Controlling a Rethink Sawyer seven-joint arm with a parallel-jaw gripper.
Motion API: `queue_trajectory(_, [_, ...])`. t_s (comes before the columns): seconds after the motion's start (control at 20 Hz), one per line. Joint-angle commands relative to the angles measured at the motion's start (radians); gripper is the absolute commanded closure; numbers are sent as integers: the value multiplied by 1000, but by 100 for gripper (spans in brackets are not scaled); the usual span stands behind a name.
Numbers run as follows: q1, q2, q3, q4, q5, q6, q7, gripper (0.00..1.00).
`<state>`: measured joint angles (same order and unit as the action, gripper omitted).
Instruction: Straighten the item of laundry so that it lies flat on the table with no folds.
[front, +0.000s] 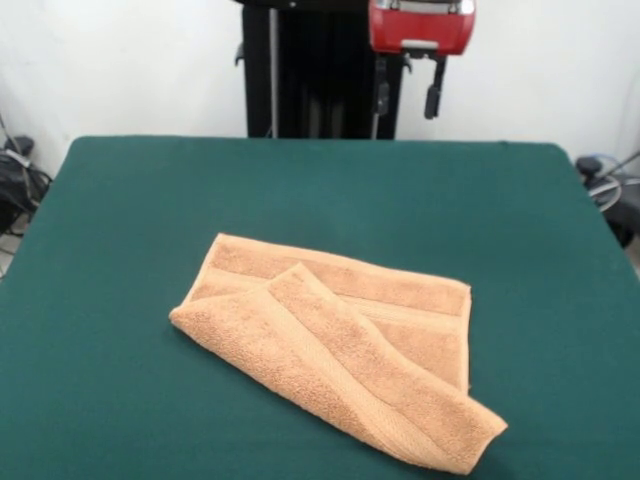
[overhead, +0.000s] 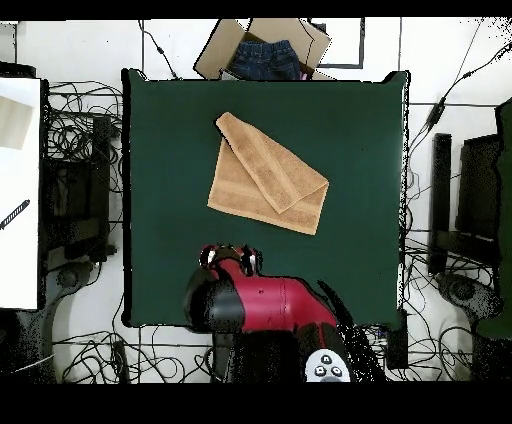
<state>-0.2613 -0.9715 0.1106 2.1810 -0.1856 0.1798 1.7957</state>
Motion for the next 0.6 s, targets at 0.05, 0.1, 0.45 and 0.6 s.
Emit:
queue_trajectory(0.05, [-2, 35, -13, 103, -46, -81, 150, 0])
queue_trajectory(0.1, [-8, 43, -4, 93, -41, -69, 141, 0])
queue_trajectory(0.45, [10, 188, 2, -164, -34, 37, 52, 0])
queue_trajectory(0.6, [12, 235, 4, -217, -29, 41, 49, 0])
